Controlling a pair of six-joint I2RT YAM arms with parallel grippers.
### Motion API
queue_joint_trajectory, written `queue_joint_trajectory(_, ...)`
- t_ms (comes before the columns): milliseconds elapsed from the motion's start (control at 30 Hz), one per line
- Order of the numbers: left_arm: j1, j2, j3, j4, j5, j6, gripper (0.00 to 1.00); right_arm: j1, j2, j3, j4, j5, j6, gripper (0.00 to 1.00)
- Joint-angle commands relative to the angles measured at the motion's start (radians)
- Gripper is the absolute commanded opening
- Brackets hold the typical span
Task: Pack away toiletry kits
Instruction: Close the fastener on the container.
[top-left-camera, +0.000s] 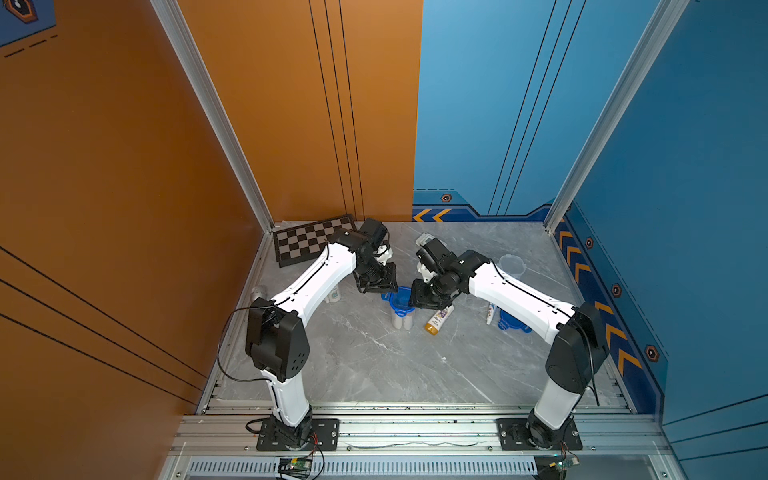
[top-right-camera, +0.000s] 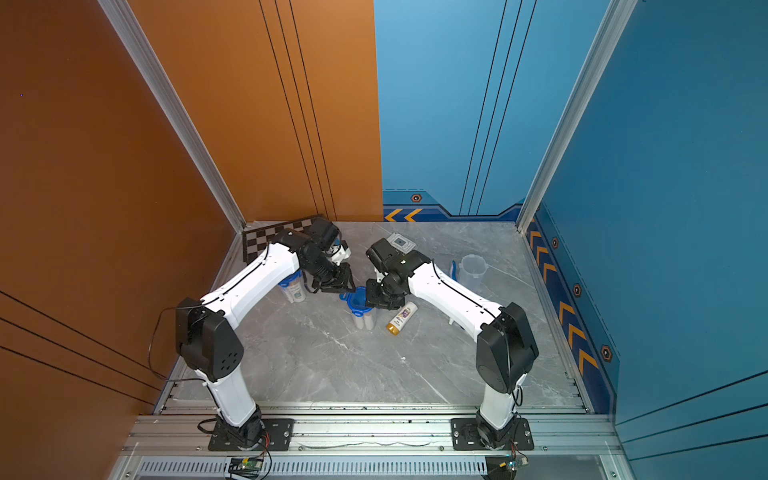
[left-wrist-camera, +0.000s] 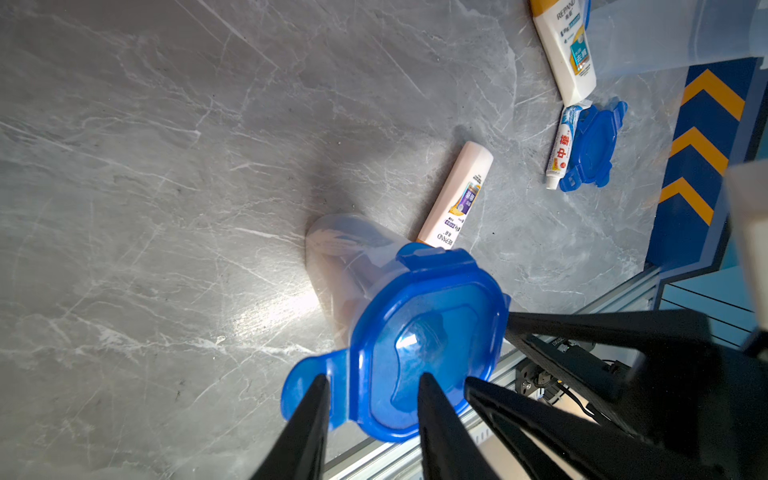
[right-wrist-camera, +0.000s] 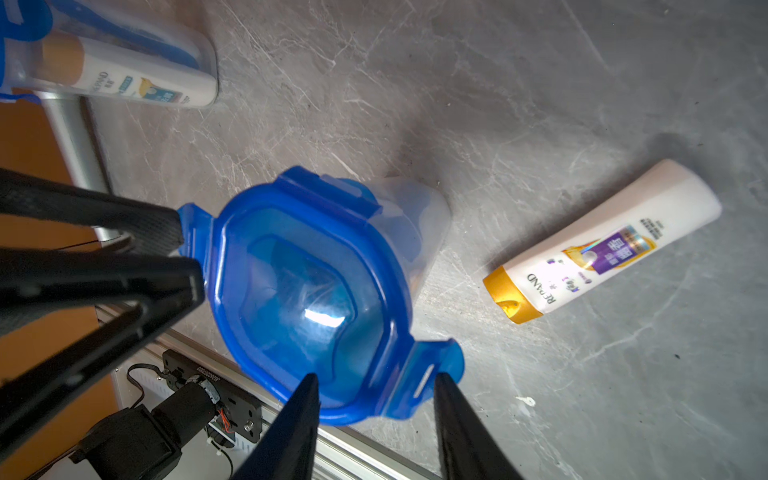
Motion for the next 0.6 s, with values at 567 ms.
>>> queue_joint_trajectory(567, 0.005, -0.029, -0.169, 0.197, 0.241, -0.173, 0.52, -0.036, -0.002, -0.141, 0.264, -0.117, 0.046, 0.48)
